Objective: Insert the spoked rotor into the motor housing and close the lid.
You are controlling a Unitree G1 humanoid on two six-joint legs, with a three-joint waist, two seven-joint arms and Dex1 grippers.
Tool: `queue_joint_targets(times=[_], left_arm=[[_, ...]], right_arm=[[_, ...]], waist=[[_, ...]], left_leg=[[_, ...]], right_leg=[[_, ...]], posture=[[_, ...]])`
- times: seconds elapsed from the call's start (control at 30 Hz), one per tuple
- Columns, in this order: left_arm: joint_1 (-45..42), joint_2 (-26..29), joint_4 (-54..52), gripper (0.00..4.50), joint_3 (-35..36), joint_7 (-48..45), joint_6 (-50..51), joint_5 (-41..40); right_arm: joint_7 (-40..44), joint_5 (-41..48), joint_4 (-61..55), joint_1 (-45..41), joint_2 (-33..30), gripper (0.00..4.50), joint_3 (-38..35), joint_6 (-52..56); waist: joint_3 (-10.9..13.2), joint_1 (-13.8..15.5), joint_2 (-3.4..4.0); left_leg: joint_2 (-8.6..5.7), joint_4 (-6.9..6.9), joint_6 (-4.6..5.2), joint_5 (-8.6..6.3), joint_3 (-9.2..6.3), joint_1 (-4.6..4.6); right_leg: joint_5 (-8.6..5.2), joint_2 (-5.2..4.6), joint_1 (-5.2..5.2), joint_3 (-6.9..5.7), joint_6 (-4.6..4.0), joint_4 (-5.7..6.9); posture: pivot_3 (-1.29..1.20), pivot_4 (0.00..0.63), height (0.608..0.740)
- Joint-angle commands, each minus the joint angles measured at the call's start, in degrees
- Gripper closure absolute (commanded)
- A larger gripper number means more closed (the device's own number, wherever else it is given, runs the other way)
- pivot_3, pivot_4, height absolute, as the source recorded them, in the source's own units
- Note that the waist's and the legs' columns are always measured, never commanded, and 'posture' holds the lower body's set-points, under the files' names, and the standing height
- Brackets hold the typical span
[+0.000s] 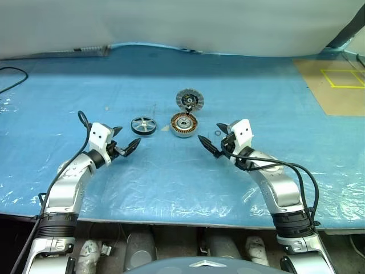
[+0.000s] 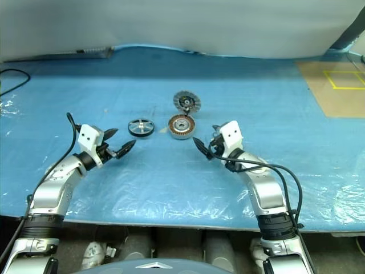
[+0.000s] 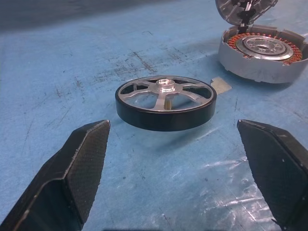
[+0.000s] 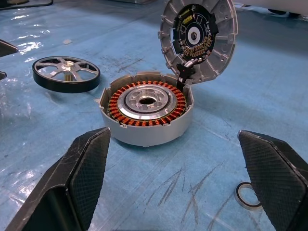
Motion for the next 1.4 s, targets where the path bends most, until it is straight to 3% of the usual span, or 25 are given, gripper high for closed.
queue_joint_targets(times=[0.03, 1.17, 1.4], left_arm=[[0.00, 0.41, -0.90, 0.00, 0.57, -0.08, -1.18, -0.01], [-0.99, 0.32, -5.80, 0.00, -1.10, 1.06, 2.94, -0.06], [0.42, -0.72, -7.40, 0.00, -2.51, -1.10, -1.43, 0.02]], right_arm=[[0.44, 0.10, -0.83, -0.82, -0.15, 0.03, 0.10, -1.11], [1.31, -0.26, -1.26, -0.71, -0.13, 0.03, 0.85, -0.48], [2.55, -3.13, -3.31, -6.89, -2.82, 0.03, 6.70, 9.98]], waist=[[0.00, 0.00, 0.00], [0.00, 0.00, 0.00], [0.00, -0.18, 0.00]], left_leg=[[0.00, 0.00, 0.00, 0.00, 0.00, 0.00], [0.00, 0.01, 0.00, 0.00, 0.00, 0.00], [0.00, 0.03, 0.00, 0.00, 0.00, 0.01]], right_leg=[[0.00, 0.00, 0.00, 0.00, 0.00, 0.00], [0.00, 0.00, 0.00, 0.00, 0.00, 0.01], [0.00, 0.00, 0.01, 0.01, 0.00, 0.04]], posture=[[0.00, 0.150, 0.740], [0.00, 0.150, 0.740], [0.00, 0.150, 0.740]])
